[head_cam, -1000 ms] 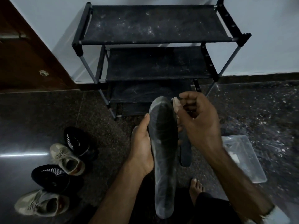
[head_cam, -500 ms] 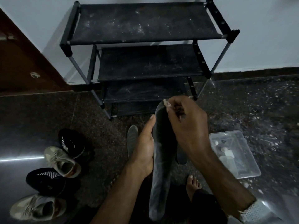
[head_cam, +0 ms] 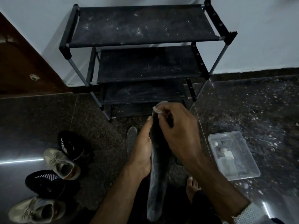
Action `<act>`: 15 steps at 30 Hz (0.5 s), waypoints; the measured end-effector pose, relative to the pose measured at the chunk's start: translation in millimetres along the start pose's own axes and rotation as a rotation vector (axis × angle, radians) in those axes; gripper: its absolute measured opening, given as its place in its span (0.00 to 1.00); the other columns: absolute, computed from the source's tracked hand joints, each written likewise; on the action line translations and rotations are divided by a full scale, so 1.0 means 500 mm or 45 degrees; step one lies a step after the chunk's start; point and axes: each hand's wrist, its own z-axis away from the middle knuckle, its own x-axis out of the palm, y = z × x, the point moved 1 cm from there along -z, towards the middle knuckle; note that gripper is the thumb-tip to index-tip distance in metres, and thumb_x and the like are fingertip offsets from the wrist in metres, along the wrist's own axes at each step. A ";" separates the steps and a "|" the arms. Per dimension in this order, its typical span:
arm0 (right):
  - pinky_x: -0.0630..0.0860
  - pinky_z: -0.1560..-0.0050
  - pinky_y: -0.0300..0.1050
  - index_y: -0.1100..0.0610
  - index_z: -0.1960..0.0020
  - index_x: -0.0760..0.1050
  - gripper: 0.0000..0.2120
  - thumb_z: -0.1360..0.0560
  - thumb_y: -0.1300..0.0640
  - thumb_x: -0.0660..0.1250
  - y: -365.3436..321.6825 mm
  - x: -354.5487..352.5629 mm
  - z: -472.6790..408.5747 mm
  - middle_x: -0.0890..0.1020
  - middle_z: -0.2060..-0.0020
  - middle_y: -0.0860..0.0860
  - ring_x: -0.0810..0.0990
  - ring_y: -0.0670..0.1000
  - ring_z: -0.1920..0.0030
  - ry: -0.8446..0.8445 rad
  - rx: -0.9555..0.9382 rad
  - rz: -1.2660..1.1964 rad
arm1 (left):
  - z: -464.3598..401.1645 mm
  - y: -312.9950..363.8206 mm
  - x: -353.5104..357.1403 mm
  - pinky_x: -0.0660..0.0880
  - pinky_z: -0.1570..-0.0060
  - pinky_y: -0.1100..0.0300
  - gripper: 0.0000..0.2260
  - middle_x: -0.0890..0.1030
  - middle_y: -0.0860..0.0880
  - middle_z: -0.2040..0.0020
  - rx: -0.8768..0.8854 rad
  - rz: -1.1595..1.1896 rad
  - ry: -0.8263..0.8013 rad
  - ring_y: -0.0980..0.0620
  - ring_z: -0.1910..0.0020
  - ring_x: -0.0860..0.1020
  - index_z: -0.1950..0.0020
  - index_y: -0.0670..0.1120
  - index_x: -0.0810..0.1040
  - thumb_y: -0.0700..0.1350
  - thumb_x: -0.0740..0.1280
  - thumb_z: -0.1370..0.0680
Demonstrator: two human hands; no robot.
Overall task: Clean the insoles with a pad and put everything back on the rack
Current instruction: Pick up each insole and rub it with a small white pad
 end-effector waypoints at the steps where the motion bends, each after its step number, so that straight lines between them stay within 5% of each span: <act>1: 0.76 0.49 0.34 0.56 0.46 0.78 0.08 0.24 0.64 0.68 -0.006 0.007 0.005 0.81 0.50 0.48 0.78 0.43 0.50 -0.014 -0.045 0.007 | 0.001 0.001 0.000 0.80 0.51 0.60 0.20 0.83 0.43 0.44 -0.011 0.026 -0.001 0.50 0.47 0.83 0.40 0.45 0.79 0.55 0.53 0.18; 8: 0.75 0.52 0.37 0.54 0.46 0.77 0.08 0.24 0.62 0.68 0.020 -0.013 -0.010 0.79 0.51 0.45 0.78 0.44 0.51 0.061 0.072 0.054 | 0.004 -0.003 0.006 0.81 0.55 0.59 0.21 0.82 0.42 0.42 -0.064 0.101 -0.001 0.48 0.46 0.83 0.34 0.43 0.76 0.55 0.55 0.18; 11: 0.74 0.51 0.33 0.53 0.47 0.77 0.09 0.24 0.63 0.68 0.008 -0.007 -0.002 0.79 0.51 0.44 0.77 0.41 0.51 0.036 0.047 0.017 | 0.004 -0.004 0.004 0.81 0.60 0.60 0.20 0.84 0.42 0.46 -0.038 0.102 -0.028 0.49 0.52 0.84 0.41 0.44 0.81 0.54 0.54 0.18; 15: 0.75 0.50 0.33 0.54 0.46 0.78 0.08 0.24 0.62 0.68 -0.019 0.022 0.018 0.81 0.51 0.46 0.77 0.41 0.51 -0.074 -0.069 -0.006 | -0.002 0.004 -0.009 0.77 0.49 0.59 0.21 0.83 0.45 0.44 0.044 0.115 0.020 0.51 0.45 0.82 0.45 0.47 0.83 0.55 0.54 0.18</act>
